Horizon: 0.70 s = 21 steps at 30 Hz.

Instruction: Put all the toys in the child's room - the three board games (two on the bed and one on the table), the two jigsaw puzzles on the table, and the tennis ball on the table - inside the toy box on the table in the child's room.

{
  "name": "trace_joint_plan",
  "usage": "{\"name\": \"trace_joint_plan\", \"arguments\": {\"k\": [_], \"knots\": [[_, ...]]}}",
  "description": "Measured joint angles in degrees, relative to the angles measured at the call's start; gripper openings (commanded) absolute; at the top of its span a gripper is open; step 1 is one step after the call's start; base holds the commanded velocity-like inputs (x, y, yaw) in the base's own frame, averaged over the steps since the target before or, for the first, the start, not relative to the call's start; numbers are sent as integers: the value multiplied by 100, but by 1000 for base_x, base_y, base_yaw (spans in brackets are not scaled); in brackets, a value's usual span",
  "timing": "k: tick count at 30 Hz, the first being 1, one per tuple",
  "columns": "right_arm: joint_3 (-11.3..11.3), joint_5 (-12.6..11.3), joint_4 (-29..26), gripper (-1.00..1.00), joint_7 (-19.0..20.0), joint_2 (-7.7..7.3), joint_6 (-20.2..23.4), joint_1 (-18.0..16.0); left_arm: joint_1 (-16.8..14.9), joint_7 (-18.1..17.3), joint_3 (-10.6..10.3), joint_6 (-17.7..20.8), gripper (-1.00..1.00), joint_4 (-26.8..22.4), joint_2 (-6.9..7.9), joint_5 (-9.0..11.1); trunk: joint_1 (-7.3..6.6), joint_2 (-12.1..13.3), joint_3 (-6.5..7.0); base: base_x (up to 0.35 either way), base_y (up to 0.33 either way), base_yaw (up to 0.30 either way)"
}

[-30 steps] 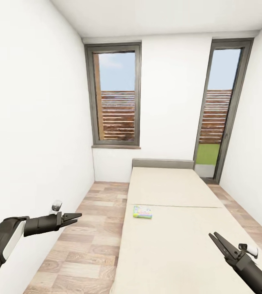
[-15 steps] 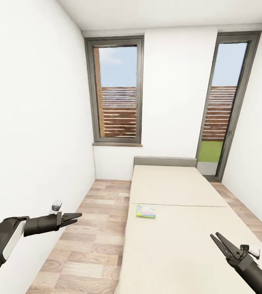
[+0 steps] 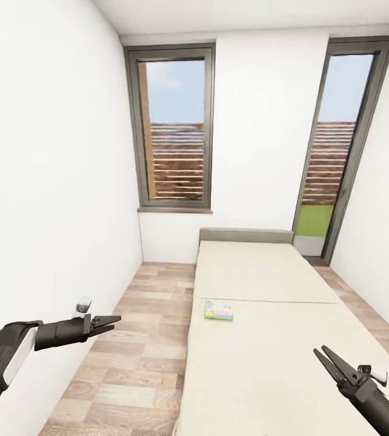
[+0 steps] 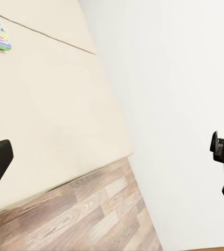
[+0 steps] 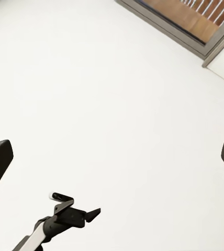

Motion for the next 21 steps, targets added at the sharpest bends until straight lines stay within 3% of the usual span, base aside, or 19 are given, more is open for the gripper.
{"name": "trace_joint_plan", "arguments": {"k": [21], "knots": [[-5,-5,143,100,0,-6,15,-9,0,-5,33,3,100,-8,1,7,0,0,-197,1,66,0]]}}
